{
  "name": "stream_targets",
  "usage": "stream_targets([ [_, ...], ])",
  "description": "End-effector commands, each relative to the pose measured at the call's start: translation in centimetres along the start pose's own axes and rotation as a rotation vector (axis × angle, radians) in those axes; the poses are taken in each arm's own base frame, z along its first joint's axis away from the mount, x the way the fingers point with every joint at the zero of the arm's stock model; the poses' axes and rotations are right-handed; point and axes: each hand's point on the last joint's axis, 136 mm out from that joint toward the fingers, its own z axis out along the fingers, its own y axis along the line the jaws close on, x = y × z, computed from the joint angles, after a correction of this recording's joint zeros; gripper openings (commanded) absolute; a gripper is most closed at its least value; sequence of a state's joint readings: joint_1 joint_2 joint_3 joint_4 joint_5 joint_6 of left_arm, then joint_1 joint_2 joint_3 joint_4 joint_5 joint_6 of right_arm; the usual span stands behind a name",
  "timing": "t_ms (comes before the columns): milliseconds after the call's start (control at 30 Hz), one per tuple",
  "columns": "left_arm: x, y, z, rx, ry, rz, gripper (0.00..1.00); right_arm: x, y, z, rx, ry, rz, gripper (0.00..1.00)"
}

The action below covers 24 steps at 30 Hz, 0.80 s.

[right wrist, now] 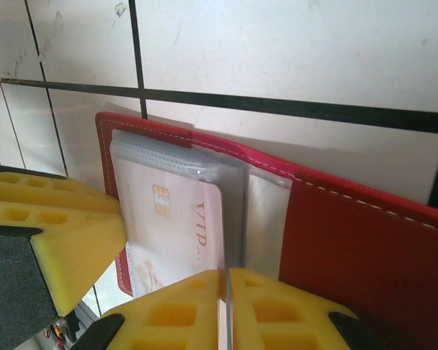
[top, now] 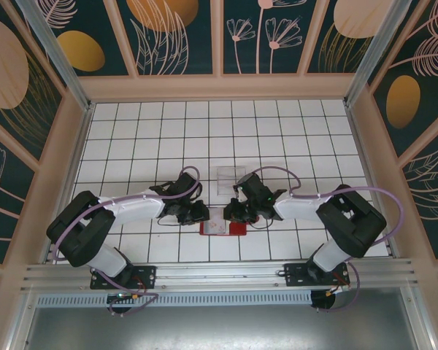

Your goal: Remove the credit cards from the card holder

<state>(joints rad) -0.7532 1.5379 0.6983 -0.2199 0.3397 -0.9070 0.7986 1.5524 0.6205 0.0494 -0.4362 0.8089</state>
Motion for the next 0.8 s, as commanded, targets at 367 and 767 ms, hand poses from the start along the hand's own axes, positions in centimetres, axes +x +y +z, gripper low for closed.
stream_targets([
  [367,0.4,1.2,-0.2,-0.071,0.010,-0.002,0.22,0.0,1.6,-2.0,-0.052,-0.044,-0.023,0.21],
  [767,-0.4,-1.4,-1.8,-0.005,-0.016,0.007,0.35,0.9,0.0,-0.9,-0.046,-0.007,0.009,0.23],
])
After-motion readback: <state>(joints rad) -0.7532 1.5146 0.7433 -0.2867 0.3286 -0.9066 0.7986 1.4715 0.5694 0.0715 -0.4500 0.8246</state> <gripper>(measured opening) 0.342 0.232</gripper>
